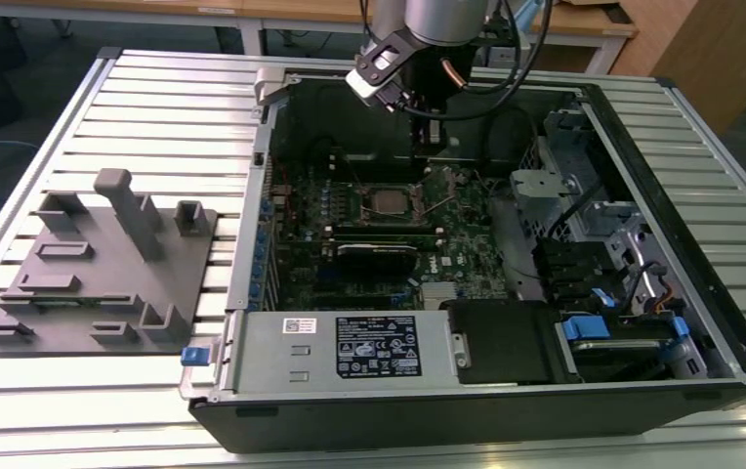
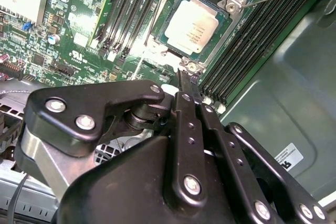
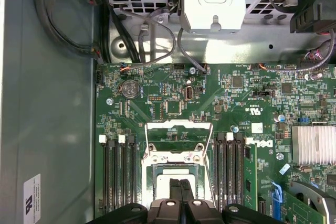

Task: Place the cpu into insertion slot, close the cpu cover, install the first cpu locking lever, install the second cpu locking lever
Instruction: 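Close the cpu cover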

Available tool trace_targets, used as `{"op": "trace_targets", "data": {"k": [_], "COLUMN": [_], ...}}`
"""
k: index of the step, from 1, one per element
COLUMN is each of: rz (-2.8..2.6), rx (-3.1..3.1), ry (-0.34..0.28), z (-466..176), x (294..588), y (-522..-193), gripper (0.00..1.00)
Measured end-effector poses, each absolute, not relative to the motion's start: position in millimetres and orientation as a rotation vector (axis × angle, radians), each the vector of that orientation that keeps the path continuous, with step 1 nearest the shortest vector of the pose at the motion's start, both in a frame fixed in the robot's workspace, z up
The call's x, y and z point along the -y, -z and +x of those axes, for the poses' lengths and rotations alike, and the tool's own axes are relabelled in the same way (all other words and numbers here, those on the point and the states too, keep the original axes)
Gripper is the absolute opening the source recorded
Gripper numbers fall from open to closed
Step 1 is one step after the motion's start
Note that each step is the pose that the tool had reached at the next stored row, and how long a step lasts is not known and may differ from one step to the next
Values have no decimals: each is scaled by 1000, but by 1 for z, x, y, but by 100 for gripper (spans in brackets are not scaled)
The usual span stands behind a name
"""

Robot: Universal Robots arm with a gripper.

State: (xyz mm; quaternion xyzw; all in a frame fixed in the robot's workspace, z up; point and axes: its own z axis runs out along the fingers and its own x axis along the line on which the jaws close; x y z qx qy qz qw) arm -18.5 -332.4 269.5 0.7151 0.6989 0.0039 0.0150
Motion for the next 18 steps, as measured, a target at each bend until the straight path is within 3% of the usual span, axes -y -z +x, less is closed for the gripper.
{"op": "trace_targets", "data": {"k": [18], "rz": [2225], "rx": [-2175], "ry": [-12], "z": [-7], "x": [332], "y": [-269], "gripper": [10]}}
